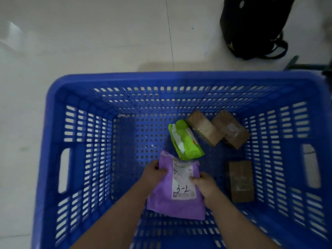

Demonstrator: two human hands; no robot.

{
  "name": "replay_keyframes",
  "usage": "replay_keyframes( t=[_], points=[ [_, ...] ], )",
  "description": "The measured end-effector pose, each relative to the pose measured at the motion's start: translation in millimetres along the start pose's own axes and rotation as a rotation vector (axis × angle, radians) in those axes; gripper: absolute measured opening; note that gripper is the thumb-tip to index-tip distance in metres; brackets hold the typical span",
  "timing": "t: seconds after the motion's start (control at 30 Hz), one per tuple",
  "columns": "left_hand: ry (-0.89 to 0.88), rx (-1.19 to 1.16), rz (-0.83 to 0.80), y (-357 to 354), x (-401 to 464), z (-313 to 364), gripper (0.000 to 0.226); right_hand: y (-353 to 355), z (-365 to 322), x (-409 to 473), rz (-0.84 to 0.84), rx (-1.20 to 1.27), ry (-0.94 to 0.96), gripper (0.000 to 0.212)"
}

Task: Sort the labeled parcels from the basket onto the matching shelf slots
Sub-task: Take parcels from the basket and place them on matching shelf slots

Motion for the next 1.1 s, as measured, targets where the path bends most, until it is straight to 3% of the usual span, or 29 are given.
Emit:
replay_keyframes(
  t=[0.23,0.53,0.87,1.1],
  points=[
    [-0.16,-0.236,-0.062,45,-116,87,0.03,-12,-105,-99,-0.097,0.221,0.166,0.021],
    [-0.492,-0.359,-0.092,113,-345,275,0.037,-1,-326,-304,-0.205,0.177,0.471,0.029],
    [-1.025,-0.391,-0.071,188,-727,500,0.037,35,-612,-653,-0.266,0.161,1.052,0.027],
    [-1.28,-0.383,-0.097,215,-963,568,0.031,68,-710,-903,-0.248,0.105,1.421,0.02]
  ],
)
Point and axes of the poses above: each hand's wrist, its own x-axis towards the middle knuckle, its own y-axis out of the back of the hand, z = x × y, the point moved 9 cm from there along x, towards the middle knuckle, and after that the axes turned 7 degrees about y, right-handed, at the moved point
